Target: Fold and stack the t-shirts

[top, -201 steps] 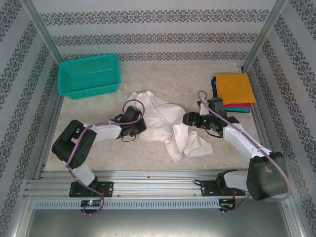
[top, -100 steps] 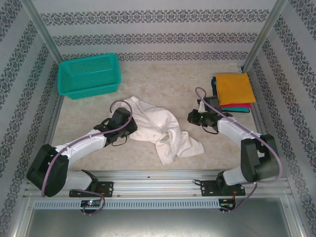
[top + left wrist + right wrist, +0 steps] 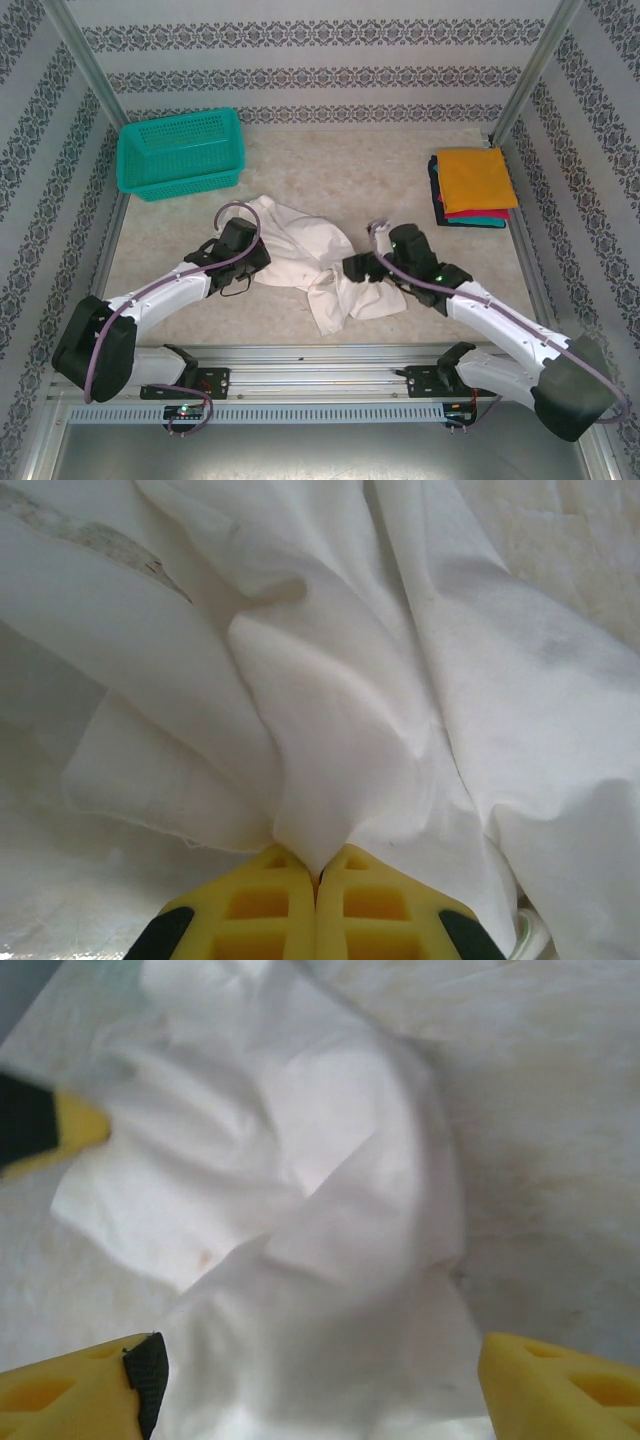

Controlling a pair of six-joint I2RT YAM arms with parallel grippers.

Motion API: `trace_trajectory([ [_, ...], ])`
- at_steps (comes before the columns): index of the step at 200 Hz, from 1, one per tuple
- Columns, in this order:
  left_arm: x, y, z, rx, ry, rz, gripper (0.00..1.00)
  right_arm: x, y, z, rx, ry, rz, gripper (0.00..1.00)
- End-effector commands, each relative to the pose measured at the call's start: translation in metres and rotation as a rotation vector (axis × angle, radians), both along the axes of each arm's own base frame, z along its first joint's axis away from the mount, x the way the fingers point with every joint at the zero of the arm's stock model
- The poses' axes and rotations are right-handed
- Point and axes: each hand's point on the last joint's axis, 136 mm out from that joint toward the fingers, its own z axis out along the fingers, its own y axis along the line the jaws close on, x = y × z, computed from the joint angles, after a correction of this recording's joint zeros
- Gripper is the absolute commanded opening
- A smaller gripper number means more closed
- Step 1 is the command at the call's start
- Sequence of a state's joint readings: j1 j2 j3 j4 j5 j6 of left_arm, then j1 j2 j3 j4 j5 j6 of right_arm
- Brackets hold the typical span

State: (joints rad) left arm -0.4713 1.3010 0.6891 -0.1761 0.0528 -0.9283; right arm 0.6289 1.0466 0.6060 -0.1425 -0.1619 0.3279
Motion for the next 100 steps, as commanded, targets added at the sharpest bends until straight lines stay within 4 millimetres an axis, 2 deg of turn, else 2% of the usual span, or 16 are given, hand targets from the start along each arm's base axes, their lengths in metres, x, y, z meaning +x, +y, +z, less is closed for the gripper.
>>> trace_trajectory([
  [1, 0.005, 0.005, 0.001, 0.000, -0.002, 0.012, 0.00, -0.011, 0.008, -0.028, -0.141, -0.043, 0.037, 0.81],
  [27, 0.007, 0.006, 0.006, -0.003, -0.009, 0.011, 0.00, -0.022, 0.015, -0.053, -0.220, 0.026, 0.038, 0.66],
  [35, 0.007, 0.008, 0.008, -0.005, -0.013, 0.016, 0.00, -0.024, 0.009, -0.061, -0.240, 0.050, 0.001, 0.57],
  [56, 0.008, 0.013, 0.010, -0.003, -0.019, 0.024, 0.00, -0.019, -0.020, -0.070, -0.223, 0.105, -0.170, 0.27],
  [76, 0.010, 0.019, 0.012, -0.009, -0.030, 0.038, 0.00, 0.004, -0.043, -0.056, -0.160, 0.097, -0.279, 0.00],
  [100, 0.023, 0.021, 0.028, -0.042, -0.072, 0.040, 0.00, 0.048, -0.075, -0.019, -0.107, 0.021, -0.383, 0.00],
])
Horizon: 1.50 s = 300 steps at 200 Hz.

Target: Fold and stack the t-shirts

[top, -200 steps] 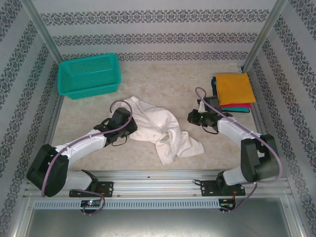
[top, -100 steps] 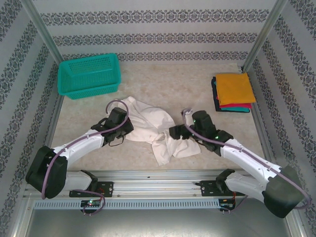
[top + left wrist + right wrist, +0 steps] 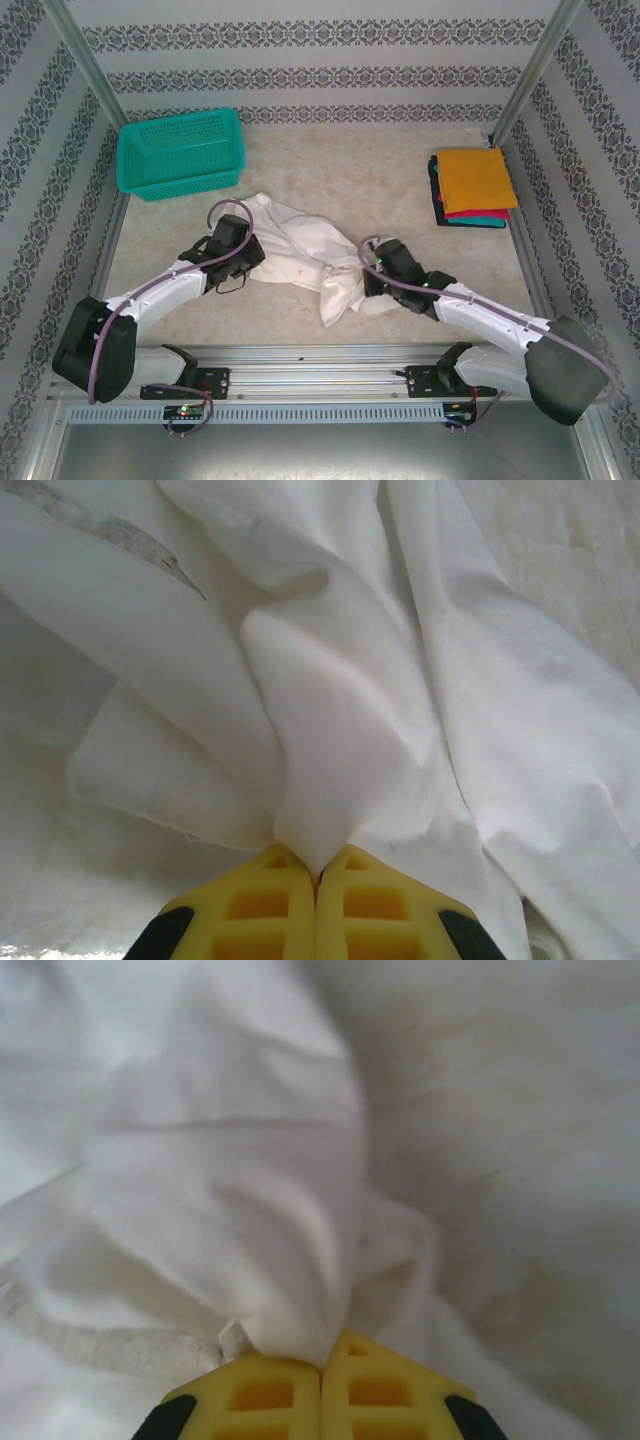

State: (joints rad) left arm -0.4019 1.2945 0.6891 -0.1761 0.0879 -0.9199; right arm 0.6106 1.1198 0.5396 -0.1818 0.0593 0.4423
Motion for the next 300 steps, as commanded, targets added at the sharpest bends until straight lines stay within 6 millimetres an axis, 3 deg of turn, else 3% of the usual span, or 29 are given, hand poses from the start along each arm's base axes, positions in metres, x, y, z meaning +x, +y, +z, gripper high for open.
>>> trace_trajectory([
  [1, 0.016, 0.005, 0.027, -0.019, -0.077, 0.001, 0.00, 0.042, -0.028, 0.041, 0.039, -0.109, -0.121, 0.00],
  [16, 0.030, 0.004, 0.046, -0.032, -0.121, -0.005, 0.00, 0.072, -0.043, 0.068, 0.050, -0.176, -0.157, 0.00],
  [45, 0.068, 0.001, 0.104, -0.080, -0.237, -0.016, 0.00, 0.135, -0.068, 0.133, 0.020, -0.355, -0.159, 0.00],
  [74, 0.107, 0.010, 0.172, -0.095, -0.367, -0.009, 0.00, 0.192, -0.084, 0.217, 0.029, -0.546, -0.119, 0.00],
  [96, 0.121, 0.018, 0.214, -0.092, -0.442, -0.005, 0.00, 0.215, -0.087, 0.260, 0.036, -0.620, -0.071, 0.00],
  [113, 0.121, 0.022, 0.233, -0.089, -0.477, -0.002, 0.00, 0.216, -0.085, 0.270, 0.031, -0.635, -0.033, 0.00],
  [131, 0.112, 0.024, 0.227, -0.091, -0.466, 0.006, 0.00, 0.203, -0.078, 0.253, 0.047, -0.607, -0.005, 0.00],
  [154, 0.096, 0.023, 0.185, -0.129, -0.377, 0.018, 0.00, 0.174, -0.066, 0.205, 0.094, -0.505, 0.016, 0.02],
  [171, 0.083, 0.016, 0.142, -0.185, -0.286, 0.016, 0.00, 0.145, -0.049, 0.164, 0.125, -0.415, 0.039, 0.16],
  [185, 0.069, 0.011, 0.105, -0.213, -0.207, 0.012, 0.00, 0.118, -0.036, 0.135, 0.154, -0.346, 0.056, 0.38],
  [193, 0.060, 0.011, 0.085, -0.217, -0.161, 0.015, 0.11, 0.104, -0.030, 0.123, 0.168, -0.317, 0.064, 0.56],
  [202, 0.049, 0.010, 0.065, -0.221, -0.119, 0.019, 0.27, 0.091, -0.028, 0.115, 0.171, -0.298, 0.057, 0.67],
  [221, 0.026, 0.023, 0.033, -0.173, -0.061, 0.059, 0.67, 0.076, -0.017, 0.105, 0.161, -0.283, 0.058, 0.77],
  [231, 0.015, 0.035, 0.024, -0.117, -0.044, 0.091, 0.89, 0.072, -0.004, 0.102, 0.146, -0.282, 0.086, 0.79],
  [238, 0.009, 0.043, 0.022, -0.076, -0.038, 0.109, 0.99, 0.069, 0.007, 0.098, 0.136, -0.279, 0.119, 0.79],
  [256, -0.003, 0.063, 0.024, 0.003, -0.037, 0.155, 1.00, 0.062, 0.046, 0.090, 0.129, -0.285, 0.235, 0.79],
  [278, -0.009, 0.083, 0.030, 0.022, -0.047, 0.201, 1.00, 0.046, 0.107, 0.077, 0.137, -0.280, 0.422, 0.73],
  [300, -0.011, 0.099, 0.034, 0.014, -0.051, 0.229, 1.00, 0.038, 0.161, 0.052, 0.118, -0.237, 0.528, 0.68],
])
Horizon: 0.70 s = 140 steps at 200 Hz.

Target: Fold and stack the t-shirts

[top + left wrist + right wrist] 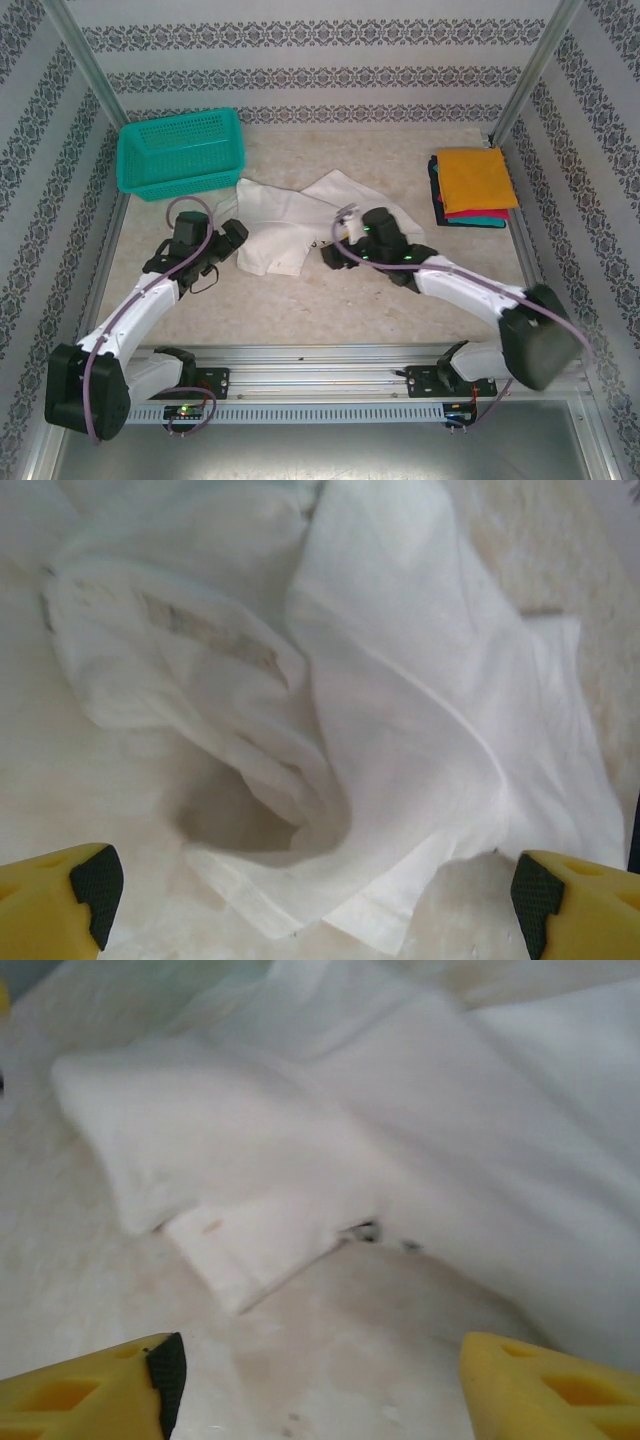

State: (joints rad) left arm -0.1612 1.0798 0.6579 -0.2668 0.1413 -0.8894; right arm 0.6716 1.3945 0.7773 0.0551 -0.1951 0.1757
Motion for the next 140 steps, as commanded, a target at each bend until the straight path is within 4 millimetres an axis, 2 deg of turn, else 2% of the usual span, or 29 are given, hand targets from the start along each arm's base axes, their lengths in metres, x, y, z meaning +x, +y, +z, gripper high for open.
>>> trace_trajectory([
  [1, -0.010, 0.027, -0.005, 0.053, 0.040, 0.051, 1.00, 0.000, 0.054, 0.000, 0.011, -0.051, 0.101, 0.68],
  [24, -0.013, 0.040, -0.003, 0.024, 0.034, 0.077, 1.00, -0.002, 0.106, -0.012, 0.016, -0.042, 0.152, 0.69],
  [40, -0.017, 0.046, -0.003, 0.005, 0.033, 0.091, 1.00, 0.003, 0.129, -0.027, -0.013, -0.063, 0.139, 0.70],
  [74, -0.021, 0.049, -0.004, -0.012, 0.029, 0.092, 1.00, 0.026, 0.156, -0.052, -0.040, -0.049, 0.101, 0.57],
  [98, -0.023, 0.050, -0.008, -0.015, 0.037, 0.092, 1.00, 0.029, 0.171, -0.065, -0.060, -0.028, 0.121, 0.48],
  [116, -0.024, 0.049, -0.010, -0.021, 0.038, 0.087, 1.00, 0.028, 0.177, -0.068, -0.067, -0.024, 0.133, 0.34],
  [128, -0.023, 0.048, -0.009, -0.018, 0.033, 0.081, 1.00, 0.028, 0.176, -0.067, -0.071, -0.025, 0.134, 0.20],
  [137, -0.023, 0.048, -0.008, -0.015, 0.032, 0.077, 1.00, 0.027, 0.174, -0.064, -0.076, -0.030, 0.135, 0.03],
  [140, -0.023, 0.048, -0.009, -0.013, 0.034, 0.077, 1.00, 0.026, 0.174, -0.062, -0.073, -0.032, 0.138, 0.00],
])
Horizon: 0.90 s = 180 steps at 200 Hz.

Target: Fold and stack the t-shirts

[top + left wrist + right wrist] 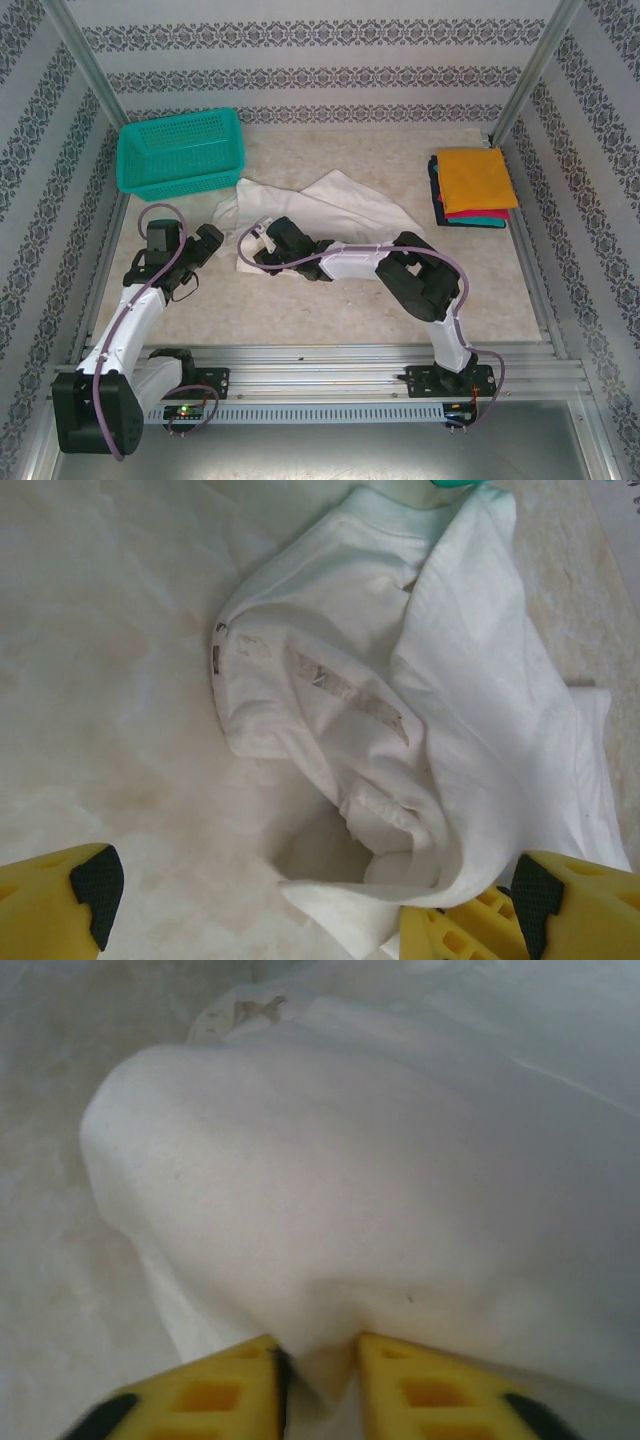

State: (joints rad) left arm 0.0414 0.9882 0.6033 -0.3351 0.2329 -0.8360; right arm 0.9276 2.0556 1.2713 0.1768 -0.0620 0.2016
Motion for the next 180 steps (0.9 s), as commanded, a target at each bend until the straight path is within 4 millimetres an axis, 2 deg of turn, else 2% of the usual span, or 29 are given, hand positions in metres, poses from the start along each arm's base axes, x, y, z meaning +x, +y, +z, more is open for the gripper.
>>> trace_trajectory([
  [1, -0.004, 0.001, -0.002, 0.013, 0.007, -0.024, 1.00, 0.000, 0.005, 0.014, 0.009, -0.022, 0.003, 0.00],
  [40, -0.002, -0.003, -0.002, 0.007, -0.004, -0.052, 1.00, -0.024, -0.010, 0.043, 0.069, -0.006, 0.042, 0.00],
  [80, 0.004, -0.025, 0.005, -0.066, -0.054, -0.109, 0.99, -0.058, -0.020, 0.066, 0.210, 0.077, 0.099, 0.00],
  [132, -0.015, -0.056, -0.010, -0.165, -0.027, -0.136, 0.99, -0.097, -0.028, 0.088, 0.298, 0.158, 0.226, 0.00],
  [159, -0.021, -0.075, -0.007, -0.221, -0.024, -0.139, 0.94, -0.103, -0.037, 0.095, 0.303, 0.131, 0.236, 0.00],
  [180, -0.019, -0.084, 0.002, -0.237, -0.037, -0.150, 0.91, -0.092, -0.039, 0.107, 0.320, 0.100, 0.220, 0.00],
])
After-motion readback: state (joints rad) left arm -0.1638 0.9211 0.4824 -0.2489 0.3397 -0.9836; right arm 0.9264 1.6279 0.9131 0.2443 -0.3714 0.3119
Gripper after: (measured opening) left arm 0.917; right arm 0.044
